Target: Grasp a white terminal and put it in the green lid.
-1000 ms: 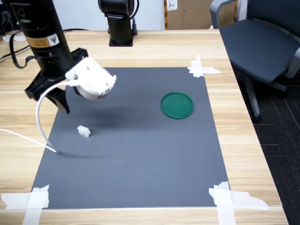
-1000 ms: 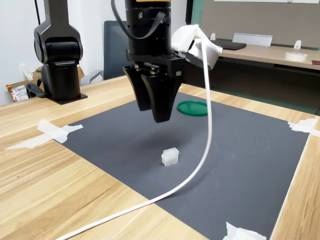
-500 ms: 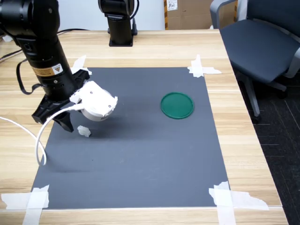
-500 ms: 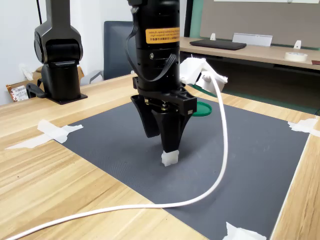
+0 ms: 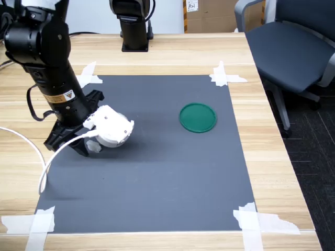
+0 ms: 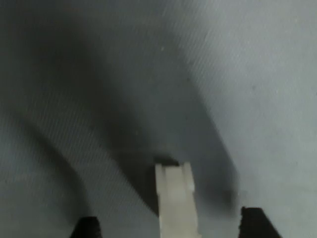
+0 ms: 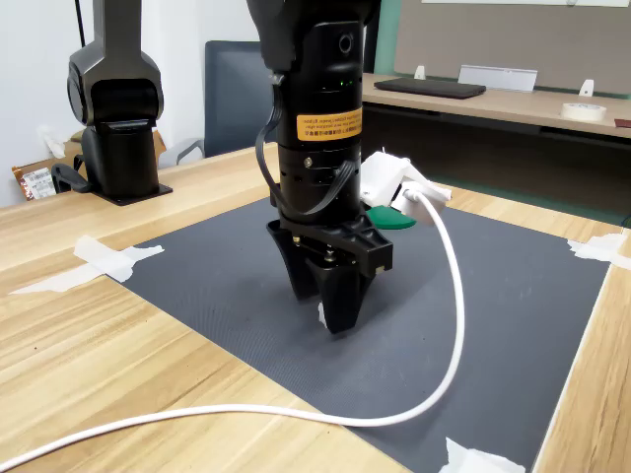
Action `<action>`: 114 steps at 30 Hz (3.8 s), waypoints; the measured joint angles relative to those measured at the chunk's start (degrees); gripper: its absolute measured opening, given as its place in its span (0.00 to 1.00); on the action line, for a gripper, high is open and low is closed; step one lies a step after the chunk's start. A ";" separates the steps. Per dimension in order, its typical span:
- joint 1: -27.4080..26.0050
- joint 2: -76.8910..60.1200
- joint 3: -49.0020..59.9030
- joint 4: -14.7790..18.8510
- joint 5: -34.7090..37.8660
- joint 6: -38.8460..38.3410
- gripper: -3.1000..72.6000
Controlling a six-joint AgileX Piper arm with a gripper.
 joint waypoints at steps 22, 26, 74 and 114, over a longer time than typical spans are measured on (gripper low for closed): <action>0.00 1.32 0.00 1.15 -0.95 0.79 0.63; 0.05 1.32 0.00 1.04 -0.55 0.87 0.50; 20.02 -24.47 0.06 4.16 14.99 33.96 0.14; 40.00 -10.53 11.24 -5.30 -1.13 40.82 0.14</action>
